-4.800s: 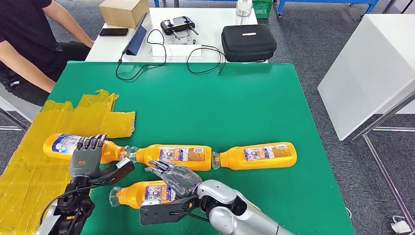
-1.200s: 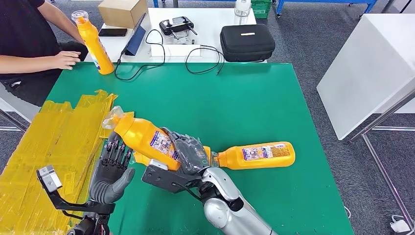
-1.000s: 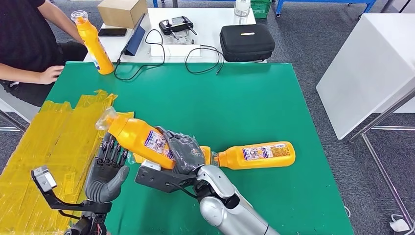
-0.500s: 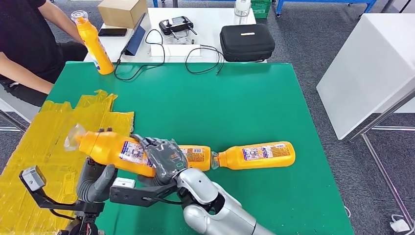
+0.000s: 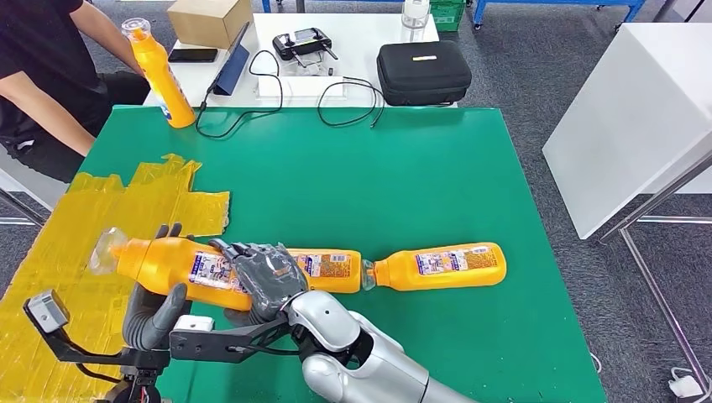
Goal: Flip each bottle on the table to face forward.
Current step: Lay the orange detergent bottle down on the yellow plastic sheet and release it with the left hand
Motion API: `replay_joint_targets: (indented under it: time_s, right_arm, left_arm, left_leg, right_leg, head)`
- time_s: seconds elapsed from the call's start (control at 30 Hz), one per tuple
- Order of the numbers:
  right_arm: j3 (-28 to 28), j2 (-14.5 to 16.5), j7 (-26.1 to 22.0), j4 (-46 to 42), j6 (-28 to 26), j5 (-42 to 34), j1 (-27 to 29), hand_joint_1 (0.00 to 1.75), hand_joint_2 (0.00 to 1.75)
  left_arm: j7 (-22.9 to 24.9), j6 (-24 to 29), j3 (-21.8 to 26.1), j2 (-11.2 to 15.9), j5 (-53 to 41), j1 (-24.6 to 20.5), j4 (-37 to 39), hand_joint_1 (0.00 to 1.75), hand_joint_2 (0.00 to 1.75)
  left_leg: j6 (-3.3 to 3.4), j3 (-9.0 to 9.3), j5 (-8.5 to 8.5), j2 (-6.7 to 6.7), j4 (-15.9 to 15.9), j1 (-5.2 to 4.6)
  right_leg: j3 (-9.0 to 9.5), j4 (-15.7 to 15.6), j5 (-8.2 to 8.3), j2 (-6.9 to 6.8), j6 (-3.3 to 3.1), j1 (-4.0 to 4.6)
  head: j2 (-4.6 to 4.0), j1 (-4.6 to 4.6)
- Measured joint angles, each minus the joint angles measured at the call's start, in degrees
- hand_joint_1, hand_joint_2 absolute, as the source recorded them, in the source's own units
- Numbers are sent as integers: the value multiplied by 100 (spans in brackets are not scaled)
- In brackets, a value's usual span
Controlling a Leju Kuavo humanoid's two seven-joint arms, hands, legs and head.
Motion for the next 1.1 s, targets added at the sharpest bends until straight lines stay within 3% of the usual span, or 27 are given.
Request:
replay_joint_targets:
  time_s: [0.1,0.5,0.53,0.57,0.67,0.7,1.1]
  right_arm:
    - [99,37,43,39,94,-90,-42,175,175]
    - [258,94,87,195,144,-331,-173,175,175]
    - [268,98,87,208,148,-351,-187,169,175]
    - [276,102,87,224,152,-373,-200,125,175]
    - [284,108,87,266,159,-406,-220,0,44]
    - [286,110,86,281,163,-409,-220,0,0]
    - [263,24,27,384,17,-511,-209,0,0]
  left_arm:
    - [-37,50,43,-1,-40,35,-1,173,175]
    - [-226,234,137,-46,-257,64,-8,175,175]
    - [-234,235,145,-50,-257,64,-8,175,175]
    - [-240,237,152,-54,-257,65,-8,175,175]
    - [-255,247,164,-60,-263,62,-8,175,175]
    - [-259,253,169,-62,-275,60,-8,175,175]
    - [-346,376,214,-71,-420,52,-8,175,175]
  left_leg:
    - [0,-1,0,1,0,0]
    - [0,-1,0,1,0,0]
    - [0,-1,0,1,0,0]
    - [0,-1,0,1,0,0]
    - [0,-1,0,1,0,0]
    - [0,-1,0,1,0,0]
    - [0,-2,0,4,0,0]
  right_leg:
    - [-1,0,0,0,0,0]
    - [-3,0,0,0,0,0]
    - [-3,0,0,0,0,0]
    - [-3,0,0,0,0,0]
    - [-4,0,0,0,0,0]
    - [-4,0,0,0,0,0]
    - [-6,0,0,0,0,0]
  head:
    - [0,1]
    - [0,1]
    - [0,1]
    - [0,1]
    - [0,1]
    - [0,1]
    - [0,1]
